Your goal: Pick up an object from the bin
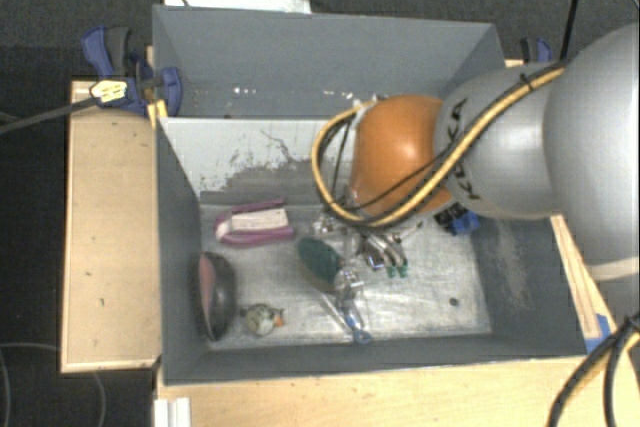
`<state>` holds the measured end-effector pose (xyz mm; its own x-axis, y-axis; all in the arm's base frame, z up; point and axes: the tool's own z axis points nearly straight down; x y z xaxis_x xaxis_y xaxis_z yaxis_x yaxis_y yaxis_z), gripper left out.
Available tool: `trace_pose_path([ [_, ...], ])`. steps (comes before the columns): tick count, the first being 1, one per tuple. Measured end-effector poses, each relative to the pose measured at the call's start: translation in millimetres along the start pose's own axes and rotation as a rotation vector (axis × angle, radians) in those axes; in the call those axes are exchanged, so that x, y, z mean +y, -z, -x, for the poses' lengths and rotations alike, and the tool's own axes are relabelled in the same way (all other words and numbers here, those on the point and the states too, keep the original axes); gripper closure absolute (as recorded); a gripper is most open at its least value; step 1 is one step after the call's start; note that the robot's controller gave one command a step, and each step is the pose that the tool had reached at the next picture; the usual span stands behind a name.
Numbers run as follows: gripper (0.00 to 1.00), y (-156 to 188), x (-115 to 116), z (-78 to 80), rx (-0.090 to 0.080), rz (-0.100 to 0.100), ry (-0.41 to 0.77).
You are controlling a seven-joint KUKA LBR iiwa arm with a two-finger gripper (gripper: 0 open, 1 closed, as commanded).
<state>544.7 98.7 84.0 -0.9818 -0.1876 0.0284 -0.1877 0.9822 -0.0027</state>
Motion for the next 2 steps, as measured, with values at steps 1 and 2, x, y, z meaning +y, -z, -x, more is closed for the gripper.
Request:
trace_pose_path([
  [1, 1.00, -0.1, -0.6, -0.5, 0.000, 0.000, -0.008],
  [2, 1.00, 147.8, 1.7, -1.6, -0.040, 0.002, 0.029],
])
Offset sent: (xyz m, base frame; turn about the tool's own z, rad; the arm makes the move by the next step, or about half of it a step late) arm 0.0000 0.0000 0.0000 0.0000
